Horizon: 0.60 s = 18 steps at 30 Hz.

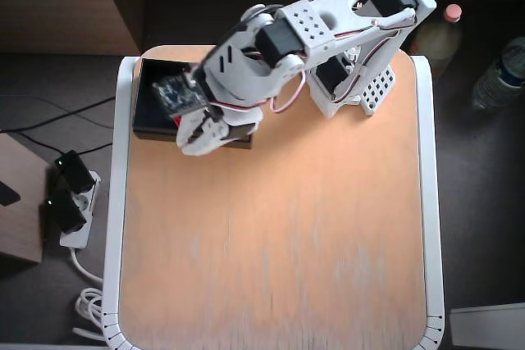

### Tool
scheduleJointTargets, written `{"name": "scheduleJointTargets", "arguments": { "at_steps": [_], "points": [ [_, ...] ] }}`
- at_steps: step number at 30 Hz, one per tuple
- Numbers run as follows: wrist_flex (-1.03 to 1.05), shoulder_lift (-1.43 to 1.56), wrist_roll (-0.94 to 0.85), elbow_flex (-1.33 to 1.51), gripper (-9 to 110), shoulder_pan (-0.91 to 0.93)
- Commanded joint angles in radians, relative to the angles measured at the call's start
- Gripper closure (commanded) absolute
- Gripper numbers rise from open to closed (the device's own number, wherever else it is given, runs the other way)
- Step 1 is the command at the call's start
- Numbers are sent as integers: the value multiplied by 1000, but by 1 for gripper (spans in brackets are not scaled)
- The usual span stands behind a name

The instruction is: Grasp a lego block and put it in the bin.

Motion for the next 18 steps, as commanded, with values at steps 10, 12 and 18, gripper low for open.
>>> {"name": "scheduleJointTargets", "arguments": {
  "at_steps": [10, 12, 18],
  "points": [
    [-3, 207, -23, 69, 101, -371],
    [-3, 249, -6, 120, 101, -426],
    [-3, 364, -6, 253, 101, -586]
  ]
}}
